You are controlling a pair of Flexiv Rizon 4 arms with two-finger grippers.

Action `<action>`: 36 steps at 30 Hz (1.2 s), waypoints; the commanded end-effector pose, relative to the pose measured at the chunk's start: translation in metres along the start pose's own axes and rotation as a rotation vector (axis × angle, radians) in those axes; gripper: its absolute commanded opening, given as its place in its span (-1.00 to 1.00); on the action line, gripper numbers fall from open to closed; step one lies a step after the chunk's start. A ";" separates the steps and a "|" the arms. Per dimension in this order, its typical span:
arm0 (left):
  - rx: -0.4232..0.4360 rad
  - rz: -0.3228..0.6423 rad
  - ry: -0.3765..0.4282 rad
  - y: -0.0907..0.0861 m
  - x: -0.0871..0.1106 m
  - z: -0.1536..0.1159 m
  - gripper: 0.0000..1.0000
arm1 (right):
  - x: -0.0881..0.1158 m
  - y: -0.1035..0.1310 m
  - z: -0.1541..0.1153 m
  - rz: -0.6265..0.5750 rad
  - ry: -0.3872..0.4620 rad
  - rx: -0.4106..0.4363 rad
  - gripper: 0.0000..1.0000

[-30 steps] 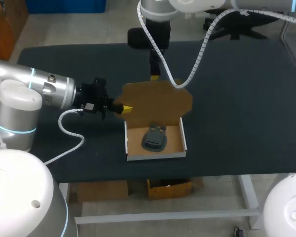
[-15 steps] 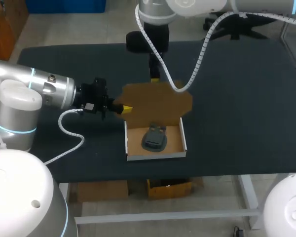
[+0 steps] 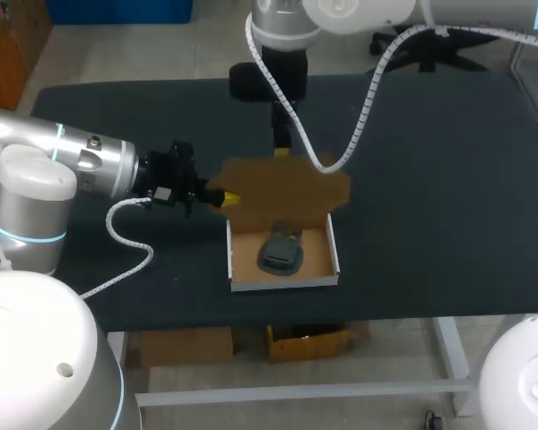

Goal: Assemble the packaging by folding the flat box into shape, placing the metal phone stand inside, and closing the box properly

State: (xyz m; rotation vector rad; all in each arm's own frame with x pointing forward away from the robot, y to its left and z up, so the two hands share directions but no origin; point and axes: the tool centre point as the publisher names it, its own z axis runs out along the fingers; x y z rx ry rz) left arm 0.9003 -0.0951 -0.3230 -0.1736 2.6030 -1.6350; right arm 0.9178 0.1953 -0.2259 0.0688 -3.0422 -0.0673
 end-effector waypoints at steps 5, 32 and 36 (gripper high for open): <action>0.003 0.001 -0.002 0.001 0.000 0.001 -1.00 | 0.007 0.002 0.002 -0.003 0.003 0.009 -0.12; 0.003 0.001 -0.002 0.001 0.000 0.001 -1.00 | 0.016 0.002 0.013 0.008 0.025 0.019 -0.08; 0.003 0.001 -0.002 0.001 0.000 0.001 -1.00 | 0.016 0.003 0.018 0.007 0.036 0.021 -0.07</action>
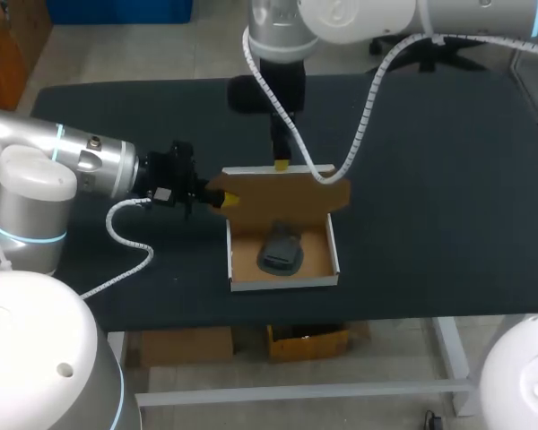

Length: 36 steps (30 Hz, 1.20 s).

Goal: Assemble the packaging by folding the flat box into shape, placing the metal phone stand inside, and closing the box properly

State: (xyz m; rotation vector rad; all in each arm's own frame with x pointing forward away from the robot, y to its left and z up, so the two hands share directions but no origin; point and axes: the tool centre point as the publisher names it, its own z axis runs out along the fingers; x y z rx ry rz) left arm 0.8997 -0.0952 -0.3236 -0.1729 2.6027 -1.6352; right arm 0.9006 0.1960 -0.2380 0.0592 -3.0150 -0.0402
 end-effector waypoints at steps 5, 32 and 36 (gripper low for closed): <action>0.003 0.000 -0.002 0.001 -0.001 0.001 -1.00 | 0.001 0.003 0.008 -0.003 0.019 0.005 -0.07; 0.003 0.000 -0.002 0.001 -0.001 0.001 -1.00 | 0.003 -0.002 0.021 0.006 0.055 0.005 -0.01; 0.003 0.000 -0.002 0.001 -0.001 0.001 -1.00 | 0.004 -0.003 0.021 0.006 0.057 0.004 -0.01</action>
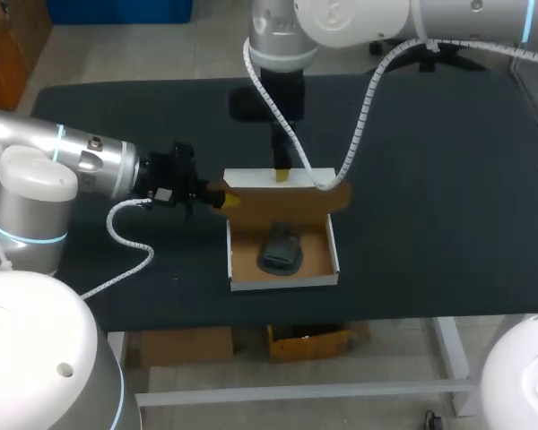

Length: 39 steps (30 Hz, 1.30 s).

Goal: Assemble the packaging by folding the flat box into shape, placing the metal phone stand inside, and closing the box properly

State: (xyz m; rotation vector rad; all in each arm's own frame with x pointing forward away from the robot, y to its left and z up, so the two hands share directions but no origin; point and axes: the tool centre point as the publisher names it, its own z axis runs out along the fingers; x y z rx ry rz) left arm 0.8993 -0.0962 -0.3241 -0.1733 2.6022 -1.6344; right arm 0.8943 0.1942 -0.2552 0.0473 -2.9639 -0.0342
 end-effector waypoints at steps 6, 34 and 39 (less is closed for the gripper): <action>0.003 0.000 -0.001 0.001 -0.001 -0.001 -1.00 | 0.000 -0.003 0.008 0.004 0.017 0.002 -0.01; 0.003 0.000 -0.001 0.001 -0.001 -0.001 -1.00 | 0.005 0.001 -0.001 -0.014 0.020 -0.014 0.00; 0.003 0.000 -0.001 0.001 -0.001 -0.001 -1.00 | 0.011 0.001 -0.014 -0.022 -0.001 -0.026 0.00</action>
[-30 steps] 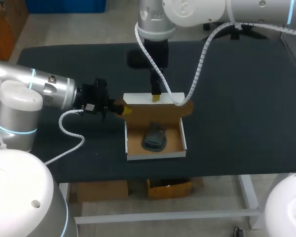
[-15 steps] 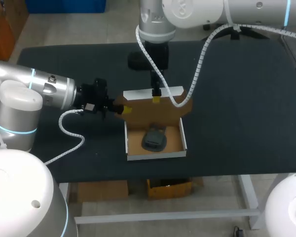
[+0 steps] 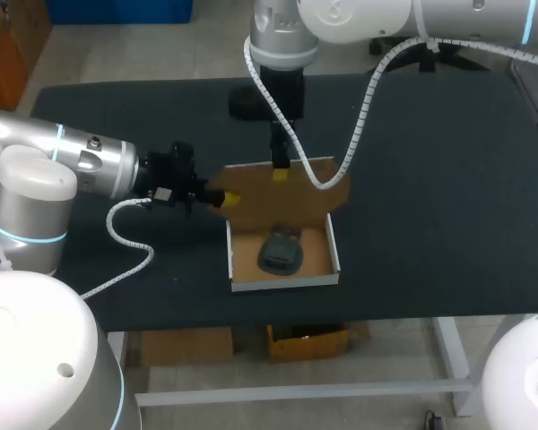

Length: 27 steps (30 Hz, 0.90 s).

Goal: Assemble the packaging by folding the flat box into shape, placing the metal phone stand inside, and closing the box properly

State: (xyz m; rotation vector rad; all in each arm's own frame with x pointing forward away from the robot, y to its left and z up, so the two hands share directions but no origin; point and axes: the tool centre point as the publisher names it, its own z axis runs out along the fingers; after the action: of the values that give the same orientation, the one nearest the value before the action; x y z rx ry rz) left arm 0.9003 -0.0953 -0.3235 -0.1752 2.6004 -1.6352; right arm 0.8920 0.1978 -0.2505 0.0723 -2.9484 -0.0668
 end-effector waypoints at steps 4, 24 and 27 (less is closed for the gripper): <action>0.002 0.001 0.000 0.001 0.000 0.000 -1.00 | 0.009 -0.005 -0.020 -0.005 -0.034 -0.011 0.00; 0.002 0.001 0.000 0.001 0.000 0.000 -1.00 | -0.019 -0.007 -0.056 -0.007 -0.088 -0.016 0.11; 0.002 0.001 0.000 0.001 0.000 0.000 -1.00 | -0.026 -0.006 -0.058 -0.008 -0.091 -0.015 0.17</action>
State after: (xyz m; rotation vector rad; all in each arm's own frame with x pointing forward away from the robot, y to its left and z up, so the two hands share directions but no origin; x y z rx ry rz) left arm 0.9001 -0.0954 -0.3233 -0.1756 2.6010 -1.6345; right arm 0.9219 0.1874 -0.1998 0.0780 -3.0529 -0.1063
